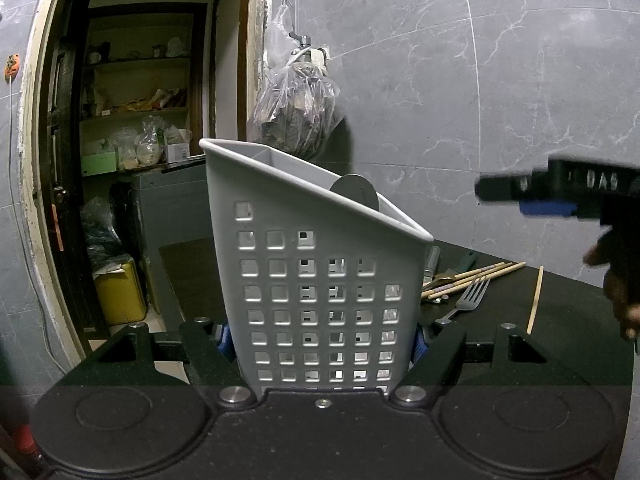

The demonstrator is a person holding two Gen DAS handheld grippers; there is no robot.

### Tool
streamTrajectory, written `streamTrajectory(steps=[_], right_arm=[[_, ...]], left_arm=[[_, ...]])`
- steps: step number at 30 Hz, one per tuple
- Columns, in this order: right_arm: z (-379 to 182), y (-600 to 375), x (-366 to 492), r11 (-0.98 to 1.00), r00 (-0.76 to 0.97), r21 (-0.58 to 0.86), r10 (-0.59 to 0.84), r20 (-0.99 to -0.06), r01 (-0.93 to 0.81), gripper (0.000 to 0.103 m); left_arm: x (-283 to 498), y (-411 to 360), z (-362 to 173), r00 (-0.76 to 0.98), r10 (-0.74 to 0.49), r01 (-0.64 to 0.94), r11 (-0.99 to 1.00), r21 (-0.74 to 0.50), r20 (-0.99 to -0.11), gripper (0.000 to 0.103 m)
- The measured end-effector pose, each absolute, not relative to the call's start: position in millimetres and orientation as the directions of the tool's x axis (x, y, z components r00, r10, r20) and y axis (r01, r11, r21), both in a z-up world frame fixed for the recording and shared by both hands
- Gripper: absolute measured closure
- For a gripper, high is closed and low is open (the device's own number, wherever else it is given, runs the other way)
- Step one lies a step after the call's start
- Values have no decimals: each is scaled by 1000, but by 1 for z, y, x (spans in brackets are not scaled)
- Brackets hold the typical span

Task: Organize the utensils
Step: 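Move the open right tool back over the utensil pile, then grasp the silver fork with the right tool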

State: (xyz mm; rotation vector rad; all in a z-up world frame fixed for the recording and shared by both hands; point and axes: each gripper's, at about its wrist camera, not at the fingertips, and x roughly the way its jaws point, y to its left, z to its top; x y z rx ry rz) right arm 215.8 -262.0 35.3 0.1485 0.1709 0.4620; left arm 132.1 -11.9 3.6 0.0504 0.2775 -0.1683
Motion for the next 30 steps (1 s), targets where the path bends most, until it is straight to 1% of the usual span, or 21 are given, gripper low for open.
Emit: streamTrajectory(steps=[8,10,14,18,25,30], right_arm=[[4,-268,234,923,878,213,373,-300,-319,0],[-2,-269,236,930,876,224,354,-328,-292,0],[-13,-272,234,932,869,238,344,-357,-272,0],[-18,-270,236,939,858,222,334,-391,-264,0],[-26,-261,244,962,838,154,274,-472,-227,0],[-25,-255,249,968,830,109,248,-500,-224,0]], left_arm=[[132,-12,4,948,-159,173,985,26,-277,27],[132,-12,4,948,-160,174,984,26,-277,27],[132,-12,4,948,-159,173,985,26,-276,27],[132,-12,4,948,-159,173,985,26,-277,27],[132,-12,3,948,-159,173,985,27,-277,27],[132,-12,3,948,-159,173,985,27,-277,27]])
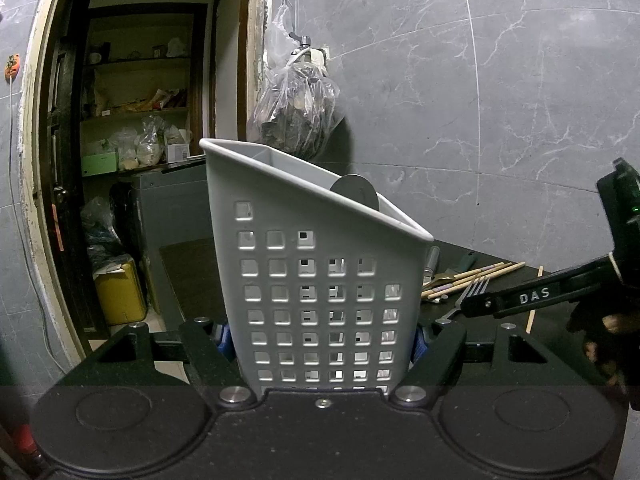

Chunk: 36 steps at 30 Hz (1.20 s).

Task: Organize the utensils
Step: 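Grasp the silver fork with the right tool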

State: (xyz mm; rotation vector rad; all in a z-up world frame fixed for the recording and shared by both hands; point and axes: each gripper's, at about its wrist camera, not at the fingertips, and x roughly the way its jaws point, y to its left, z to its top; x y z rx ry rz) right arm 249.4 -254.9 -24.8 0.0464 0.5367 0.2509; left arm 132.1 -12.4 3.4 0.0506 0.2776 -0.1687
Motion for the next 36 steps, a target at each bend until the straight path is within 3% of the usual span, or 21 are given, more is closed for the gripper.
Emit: streamTrajectory(steps=[24,36], right_arm=[[-27,-261,289,979,805,42,190,-562,-201,0],[-24,-283,311,971,809,128,237,-538,-200,0]], left_arm=[[132,-13,3,948,-158,172,985,27,-277,27],[132,-12,3,948,-159,173,984,27,-277,27]])
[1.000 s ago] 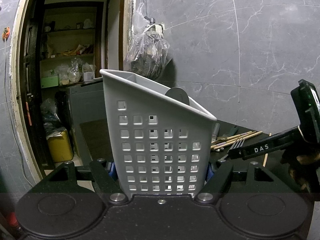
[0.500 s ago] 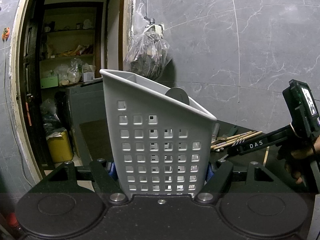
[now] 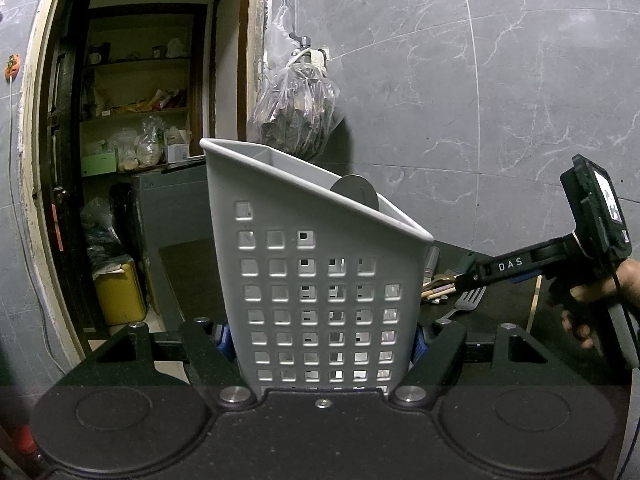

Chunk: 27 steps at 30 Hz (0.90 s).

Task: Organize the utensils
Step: 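Grasp the silver fork with the right tool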

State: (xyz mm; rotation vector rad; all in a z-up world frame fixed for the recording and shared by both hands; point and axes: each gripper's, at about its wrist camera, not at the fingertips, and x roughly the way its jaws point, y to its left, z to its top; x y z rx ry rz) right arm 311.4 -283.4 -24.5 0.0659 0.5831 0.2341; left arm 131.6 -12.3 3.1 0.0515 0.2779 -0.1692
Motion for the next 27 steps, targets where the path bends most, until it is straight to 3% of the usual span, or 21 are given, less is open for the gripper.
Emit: streamTrajectory(steps=[7,11,22,27], right_arm=[[-31,-292,323,954,796,204,297,-527,-221,1],[-33,-295,325,938,793,253,338,-506,-238,8],[-37,-299,328,921,779,316,367,-508,-228,46],[-36,-298,326,930,781,293,348,-518,-220,52]], left_arm=[[132,-12,3,948,-159,173,985,27,-277,27],[132,-12,3,948,-159,173,984,27,-277,27],[132,-13,3,948,-159,173,985,27,-277,27],[132,-13,3,948,-159,173,985,27,-277,27]])
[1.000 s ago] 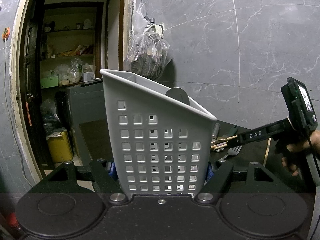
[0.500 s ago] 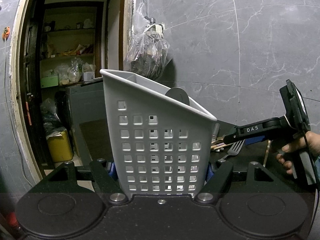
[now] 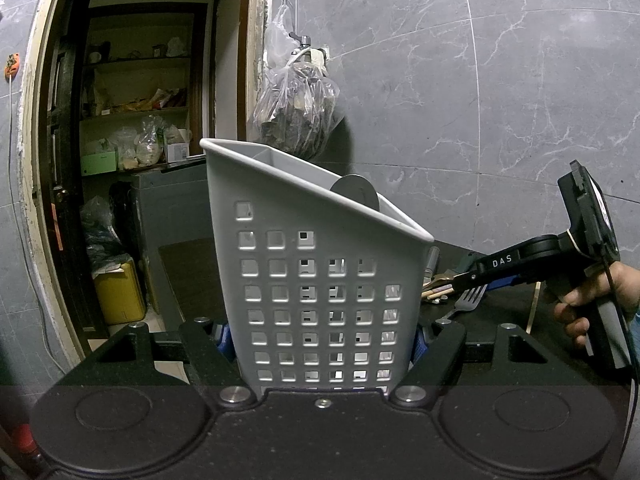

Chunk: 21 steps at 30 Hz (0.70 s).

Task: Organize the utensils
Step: 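Grasp the silver fork with the right tool, then lift the fork with the right tool and lower it into the basket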

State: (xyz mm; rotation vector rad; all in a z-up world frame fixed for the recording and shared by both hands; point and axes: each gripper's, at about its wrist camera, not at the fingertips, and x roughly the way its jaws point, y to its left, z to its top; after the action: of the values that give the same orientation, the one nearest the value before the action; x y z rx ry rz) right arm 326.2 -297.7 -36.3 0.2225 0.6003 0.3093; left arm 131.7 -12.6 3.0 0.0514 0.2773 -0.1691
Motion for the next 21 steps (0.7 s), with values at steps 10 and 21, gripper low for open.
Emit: streamTrajectory(steps=[10,21], right_arm=[[-38,-305,322,919,791,345,352,-500,-191,84],[-22,-315,294,891,851,396,374,-368,-220,96]], left_arm=[[132,-13,3,948,-159,173,985,27,-277,27],[131,-12,3,948,-159,173,985,27,-276,27]])
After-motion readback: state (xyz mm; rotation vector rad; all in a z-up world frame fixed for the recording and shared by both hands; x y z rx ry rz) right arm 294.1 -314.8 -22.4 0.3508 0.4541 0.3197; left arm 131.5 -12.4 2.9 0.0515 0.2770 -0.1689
